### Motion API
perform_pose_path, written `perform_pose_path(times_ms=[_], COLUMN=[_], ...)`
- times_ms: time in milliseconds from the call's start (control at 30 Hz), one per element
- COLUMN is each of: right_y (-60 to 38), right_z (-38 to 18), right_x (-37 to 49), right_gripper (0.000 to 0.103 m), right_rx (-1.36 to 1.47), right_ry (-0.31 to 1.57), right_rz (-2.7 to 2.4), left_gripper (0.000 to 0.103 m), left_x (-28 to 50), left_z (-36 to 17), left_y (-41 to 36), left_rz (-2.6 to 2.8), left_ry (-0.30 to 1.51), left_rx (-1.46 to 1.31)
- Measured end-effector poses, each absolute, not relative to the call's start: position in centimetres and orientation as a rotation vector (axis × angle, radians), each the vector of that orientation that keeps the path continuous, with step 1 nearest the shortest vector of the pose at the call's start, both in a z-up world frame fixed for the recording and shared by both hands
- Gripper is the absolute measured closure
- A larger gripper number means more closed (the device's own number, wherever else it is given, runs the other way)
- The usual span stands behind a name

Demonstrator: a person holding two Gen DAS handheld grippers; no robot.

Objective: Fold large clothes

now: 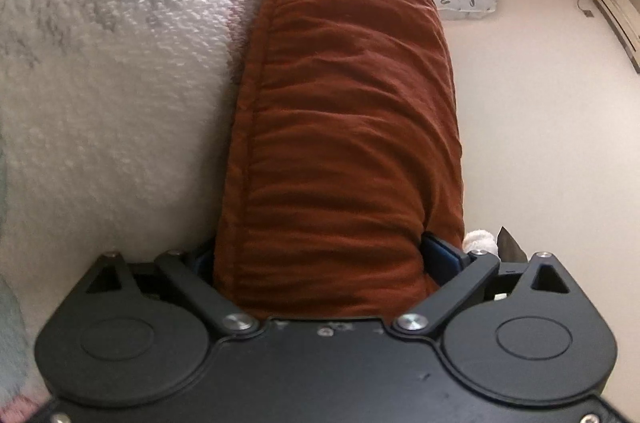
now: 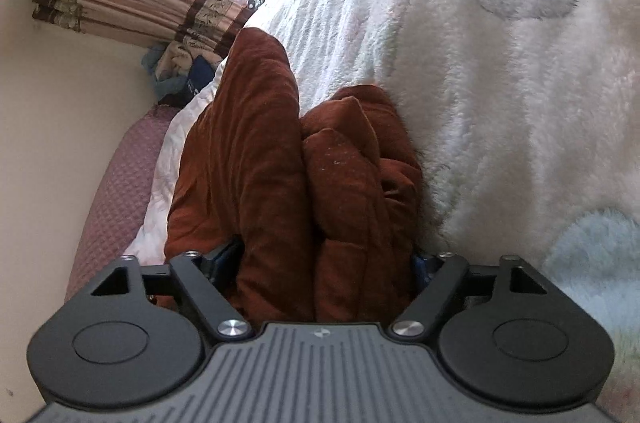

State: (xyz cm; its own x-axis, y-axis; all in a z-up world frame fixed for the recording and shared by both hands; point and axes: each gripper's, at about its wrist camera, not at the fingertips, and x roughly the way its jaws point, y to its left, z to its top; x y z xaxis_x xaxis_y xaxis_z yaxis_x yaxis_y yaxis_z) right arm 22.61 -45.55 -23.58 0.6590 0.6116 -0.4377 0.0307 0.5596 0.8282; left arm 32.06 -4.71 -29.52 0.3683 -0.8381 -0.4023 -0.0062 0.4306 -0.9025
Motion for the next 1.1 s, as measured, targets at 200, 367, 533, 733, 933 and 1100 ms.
perform_pose_path(times_ms=[200, 367, 533, 733, 933, 1100], right_y=[-45.4, -43.2, -37.9, -28.8, -22.1, -18.4], right_z=[-22.4, -19.6, -16.1, -12.7, -13.0, -14.7], right_x=[21.5, 22.0, 25.1, 30.6, 34.0, 36.3], right_gripper=[0.044, 0.048, 0.048, 0.048, 0.048, 0.048], right_rx=[0.983, 0.967, 0.93, 0.852, 0.828, 0.772], right_ry=[0.748, 0.71, 0.689, 0.702, 0.744, 0.795], right_rz=[0.394, 0.445, 0.561, 0.706, 0.763, 0.74], left_gripper=[0.009, 0.009, 0.009, 0.009, 0.009, 0.009], left_x=[31.2, 30.1, 28.9, 28.1, 27.7, 28.9], left_z=[-27.0, -23.4, -19.5, -15.9, -15.8, -18.2], left_y=[-5.0, -2.8, 3.8, 13.8, 21.5, 25.5], left_rz=[-0.695, -0.72, -0.692, -0.597, -0.516, -0.469], left_ry=[0.998, 0.901, 0.794, 0.684, 0.631, 0.643], left_rx=[-0.948, -0.92, -0.926, -0.938, -0.945, -0.972])
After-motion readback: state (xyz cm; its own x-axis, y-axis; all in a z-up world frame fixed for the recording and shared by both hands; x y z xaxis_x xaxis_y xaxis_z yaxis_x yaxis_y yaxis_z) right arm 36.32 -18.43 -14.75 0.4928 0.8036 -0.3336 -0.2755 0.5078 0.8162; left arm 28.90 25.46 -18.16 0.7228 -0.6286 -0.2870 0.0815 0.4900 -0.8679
